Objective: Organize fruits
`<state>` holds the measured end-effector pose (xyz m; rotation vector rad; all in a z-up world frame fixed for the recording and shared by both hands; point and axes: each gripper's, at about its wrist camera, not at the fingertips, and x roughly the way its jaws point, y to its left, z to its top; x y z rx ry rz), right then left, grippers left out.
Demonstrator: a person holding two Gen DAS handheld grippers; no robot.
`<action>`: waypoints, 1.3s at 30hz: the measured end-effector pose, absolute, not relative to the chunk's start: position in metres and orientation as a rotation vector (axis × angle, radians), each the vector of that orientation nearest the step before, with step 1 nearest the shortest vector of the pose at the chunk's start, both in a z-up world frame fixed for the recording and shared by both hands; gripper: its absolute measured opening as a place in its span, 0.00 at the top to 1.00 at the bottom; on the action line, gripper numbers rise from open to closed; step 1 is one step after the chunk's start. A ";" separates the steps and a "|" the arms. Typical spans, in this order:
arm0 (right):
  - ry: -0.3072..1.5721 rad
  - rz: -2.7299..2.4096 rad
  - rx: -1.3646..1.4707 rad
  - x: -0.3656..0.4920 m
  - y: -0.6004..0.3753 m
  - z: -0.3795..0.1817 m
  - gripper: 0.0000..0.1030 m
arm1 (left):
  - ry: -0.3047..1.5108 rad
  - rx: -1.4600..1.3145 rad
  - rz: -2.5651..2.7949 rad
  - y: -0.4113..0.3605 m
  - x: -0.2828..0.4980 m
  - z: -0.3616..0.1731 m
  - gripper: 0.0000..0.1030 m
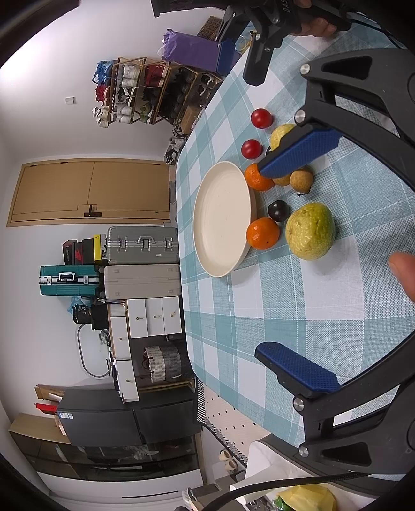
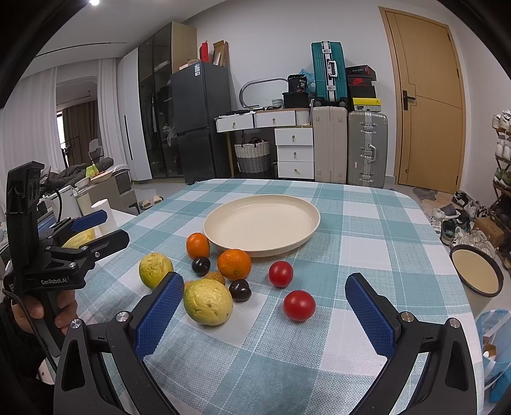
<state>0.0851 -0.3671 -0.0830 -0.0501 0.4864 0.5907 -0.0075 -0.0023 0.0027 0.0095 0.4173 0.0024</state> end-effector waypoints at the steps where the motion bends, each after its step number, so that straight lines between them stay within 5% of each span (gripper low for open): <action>1: 0.487 0.591 -0.050 0.085 -0.367 -0.083 0.00 | 0.417 0.009 0.002 -0.002 -0.008 0.003 0.00; 39: 0.498 0.560 -0.049 0.089 -0.372 -0.085 0.00 | 0.428 0.019 -0.020 -0.012 -0.010 0.010 0.00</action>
